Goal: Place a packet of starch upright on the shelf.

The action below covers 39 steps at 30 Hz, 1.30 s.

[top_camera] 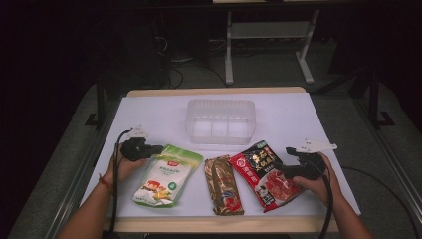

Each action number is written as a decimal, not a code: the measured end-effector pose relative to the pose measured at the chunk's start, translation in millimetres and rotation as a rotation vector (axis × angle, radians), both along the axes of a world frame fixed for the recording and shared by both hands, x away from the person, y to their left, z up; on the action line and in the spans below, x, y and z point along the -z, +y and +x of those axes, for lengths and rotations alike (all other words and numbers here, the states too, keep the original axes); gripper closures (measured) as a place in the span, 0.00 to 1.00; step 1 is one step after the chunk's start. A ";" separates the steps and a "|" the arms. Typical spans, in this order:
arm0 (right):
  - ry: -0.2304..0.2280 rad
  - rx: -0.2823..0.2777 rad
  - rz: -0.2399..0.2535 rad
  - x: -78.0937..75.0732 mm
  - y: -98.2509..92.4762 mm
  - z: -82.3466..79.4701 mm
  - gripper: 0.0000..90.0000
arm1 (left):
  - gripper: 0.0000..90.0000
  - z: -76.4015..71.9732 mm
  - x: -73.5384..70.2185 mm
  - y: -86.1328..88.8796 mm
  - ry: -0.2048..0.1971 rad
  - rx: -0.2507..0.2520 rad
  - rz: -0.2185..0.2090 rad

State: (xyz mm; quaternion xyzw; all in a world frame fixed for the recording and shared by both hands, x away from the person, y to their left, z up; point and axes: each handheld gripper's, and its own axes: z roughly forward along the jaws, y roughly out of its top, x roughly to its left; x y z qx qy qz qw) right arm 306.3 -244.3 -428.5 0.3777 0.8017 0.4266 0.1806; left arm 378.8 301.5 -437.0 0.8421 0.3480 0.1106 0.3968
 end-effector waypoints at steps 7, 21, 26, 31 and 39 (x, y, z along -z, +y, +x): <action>0.000 -0.001 -0.004 0.1 1.7 0.6 0.28 | 0.98 -28.7 -6.1 25.0 -0.047 -0.006 -0.069; 0.006 -0.005 -0.017 0.4 5.0 2.1 0.28 | 0.84 -35.5 3.8 11.1 -0.065 0.068 0.047; 0.009 -0.005 -0.019 1.6 5.1 2.2 0.27 | 0.76 -25.3 9.6 9.5 -0.039 0.065 0.052; 0.021 -0.008 -0.001 1.7 4.1 2.0 0.28 | 0.48 -18.3 11.9 6.4 0.044 0.115 -0.049; 0.046 -0.007 0.021 3.7 1.6 4.1 0.28 | 0.27 -17.6 14.8 -4.7 0.150 0.158 -0.130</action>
